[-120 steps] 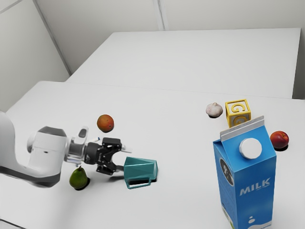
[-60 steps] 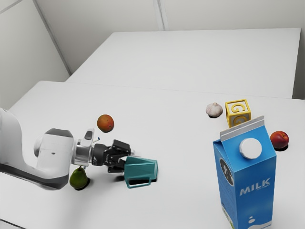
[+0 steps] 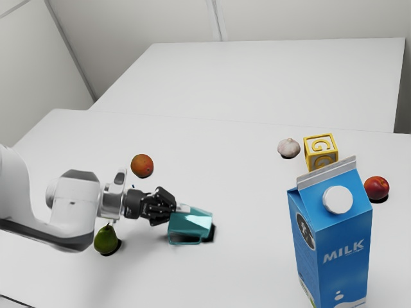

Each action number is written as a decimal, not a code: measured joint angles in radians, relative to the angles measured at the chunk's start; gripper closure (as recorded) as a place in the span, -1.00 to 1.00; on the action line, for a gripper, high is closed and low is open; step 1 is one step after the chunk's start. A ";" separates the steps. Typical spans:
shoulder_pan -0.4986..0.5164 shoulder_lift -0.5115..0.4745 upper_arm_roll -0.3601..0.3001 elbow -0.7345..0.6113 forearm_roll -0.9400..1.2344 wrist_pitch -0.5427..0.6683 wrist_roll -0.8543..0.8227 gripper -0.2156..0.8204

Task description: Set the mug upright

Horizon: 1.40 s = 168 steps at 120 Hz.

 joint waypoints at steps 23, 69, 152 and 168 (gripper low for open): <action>-0.014 -0.049 -0.002 0.102 0.092 0.025 -0.009 0.89; -0.014 -0.051 -0.095 0.408 1.289 -0.010 -0.311 0.90; -0.040 -0.014 -0.126 0.302 1.404 0.120 -0.836 -0.28; -0.056 -0.047 -0.143 0.327 1.405 0.110 -0.895 -0.42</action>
